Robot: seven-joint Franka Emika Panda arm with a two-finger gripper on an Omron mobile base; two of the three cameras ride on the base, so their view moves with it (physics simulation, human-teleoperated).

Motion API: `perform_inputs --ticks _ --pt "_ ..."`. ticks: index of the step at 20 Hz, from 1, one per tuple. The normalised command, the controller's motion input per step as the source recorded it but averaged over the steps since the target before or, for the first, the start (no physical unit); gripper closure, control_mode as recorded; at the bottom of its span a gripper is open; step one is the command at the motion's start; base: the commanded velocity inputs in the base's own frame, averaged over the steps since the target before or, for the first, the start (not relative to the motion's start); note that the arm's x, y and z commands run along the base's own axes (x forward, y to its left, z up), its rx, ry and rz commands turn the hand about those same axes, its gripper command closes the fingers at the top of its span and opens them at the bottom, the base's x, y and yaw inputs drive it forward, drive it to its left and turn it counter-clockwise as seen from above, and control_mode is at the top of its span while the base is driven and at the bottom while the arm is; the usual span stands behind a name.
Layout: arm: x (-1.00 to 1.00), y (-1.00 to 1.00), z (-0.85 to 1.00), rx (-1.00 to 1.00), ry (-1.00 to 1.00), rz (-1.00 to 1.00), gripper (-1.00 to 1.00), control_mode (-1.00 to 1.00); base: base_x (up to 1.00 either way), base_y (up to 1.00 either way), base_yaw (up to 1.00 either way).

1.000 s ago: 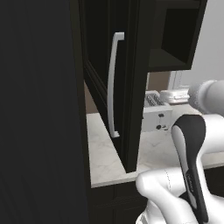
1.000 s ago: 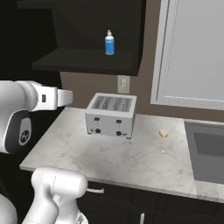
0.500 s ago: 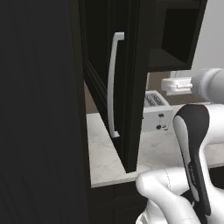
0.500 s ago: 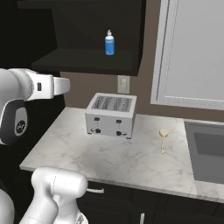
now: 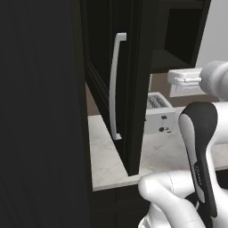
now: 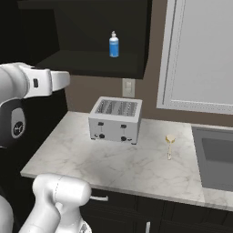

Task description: Locate and retrieve the dish brush and soap dispenser from the cabinet. Place them next to the sink.

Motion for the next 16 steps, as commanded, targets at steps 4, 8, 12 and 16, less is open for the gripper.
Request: perform_inputs --ticks 4,8,12,16 --pt "0.04 -0.06 0.16 0.00 0.02 -0.01 -1.00 -1.00 0.00 0.00 0.00" --pt "0.15 -0.20 0.00 0.04 0.02 -0.06 -1.00 -1.00 0.00 0.00 0.00" --pt "0.16 -0.20 0.00 0.04 0.00 -0.07 -1.00 -1.00 0.00 0.00 0.00" --pt "0.22 -0.07 0.00 0.02 0.00 -0.02 -1.00 -1.00 0.00 0.00 0.00"
